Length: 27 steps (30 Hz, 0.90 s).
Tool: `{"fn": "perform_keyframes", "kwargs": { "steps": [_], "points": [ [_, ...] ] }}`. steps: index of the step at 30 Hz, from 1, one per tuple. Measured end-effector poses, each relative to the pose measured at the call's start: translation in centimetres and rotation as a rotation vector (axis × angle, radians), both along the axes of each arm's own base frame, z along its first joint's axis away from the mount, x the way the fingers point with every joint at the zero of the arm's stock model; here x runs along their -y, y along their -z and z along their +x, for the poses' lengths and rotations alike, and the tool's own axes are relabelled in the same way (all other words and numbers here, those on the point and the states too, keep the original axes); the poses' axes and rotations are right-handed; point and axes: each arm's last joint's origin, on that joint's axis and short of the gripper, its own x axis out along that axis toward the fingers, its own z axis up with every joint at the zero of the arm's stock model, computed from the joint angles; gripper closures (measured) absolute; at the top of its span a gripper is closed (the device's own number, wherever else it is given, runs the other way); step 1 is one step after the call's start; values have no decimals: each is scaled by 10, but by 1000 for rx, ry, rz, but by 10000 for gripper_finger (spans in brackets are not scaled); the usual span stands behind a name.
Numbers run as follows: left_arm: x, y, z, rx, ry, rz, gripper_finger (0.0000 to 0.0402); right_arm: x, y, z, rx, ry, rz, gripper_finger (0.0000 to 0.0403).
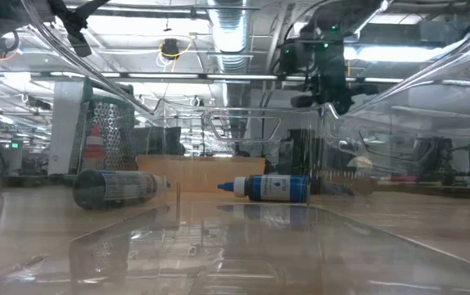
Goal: Pick & Place Food Item
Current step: Put the blue doughnut into the black bin
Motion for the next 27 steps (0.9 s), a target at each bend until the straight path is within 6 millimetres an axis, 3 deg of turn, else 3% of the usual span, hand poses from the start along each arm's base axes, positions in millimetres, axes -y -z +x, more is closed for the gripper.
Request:
{"fn": "perform_keyframes", "kwargs": {
  "steps": [6, 17, 21, 27],
  "points": [
    [0, 0, 0, -1, -2, 3, 215, -7, -17, 0, 102, -82, 12, 378],
    [1, 0, 0, 3, 22, 27, 215, -40, -11, 22, 146, -218, 108, 248],
    [3, -1, 0, 25, 115, 46, 215, -66, -15, 28, 150, -298, 144, 204],
    [11, 4, 6, -39, 349, 22, 215, -123, -42, 25, 231, -389, 112, 166]
  ]
}}
